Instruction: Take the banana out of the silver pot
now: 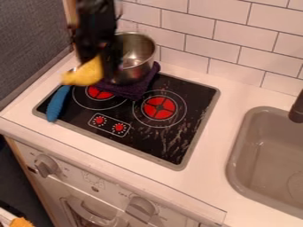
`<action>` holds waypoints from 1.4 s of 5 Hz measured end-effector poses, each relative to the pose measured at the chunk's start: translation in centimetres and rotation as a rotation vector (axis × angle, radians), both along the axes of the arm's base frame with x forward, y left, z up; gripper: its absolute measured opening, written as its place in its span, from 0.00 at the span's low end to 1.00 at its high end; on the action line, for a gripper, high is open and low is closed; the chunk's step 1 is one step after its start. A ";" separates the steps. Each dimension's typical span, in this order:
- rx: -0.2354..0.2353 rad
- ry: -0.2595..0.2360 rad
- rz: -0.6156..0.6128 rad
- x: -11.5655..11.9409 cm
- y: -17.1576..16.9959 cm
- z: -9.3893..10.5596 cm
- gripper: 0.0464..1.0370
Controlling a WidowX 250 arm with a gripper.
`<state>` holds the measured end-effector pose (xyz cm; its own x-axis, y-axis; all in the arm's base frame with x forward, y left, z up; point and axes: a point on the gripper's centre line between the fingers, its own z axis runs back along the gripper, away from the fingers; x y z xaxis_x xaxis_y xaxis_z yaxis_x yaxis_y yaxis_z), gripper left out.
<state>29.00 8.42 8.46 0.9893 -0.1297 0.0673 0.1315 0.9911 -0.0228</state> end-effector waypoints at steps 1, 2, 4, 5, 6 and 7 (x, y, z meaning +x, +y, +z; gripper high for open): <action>0.044 0.040 -0.017 -2.9 1.2 -2.4 0.56; 0.067 0.036 -0.018 -4.5 1.9 -4.1 0.56; 0.064 -0.019 -0.012 -3.7 1.7 -6.2 0.56; 0.029 -0.014 -0.056 -3.0 -0.2 -7.4 0.56; 0.026 -0.006 -0.090 -2.4 -1.3 -7.6 0.56; 0.018 0.002 -0.075 -2.1 -1.7 -7.5 0.64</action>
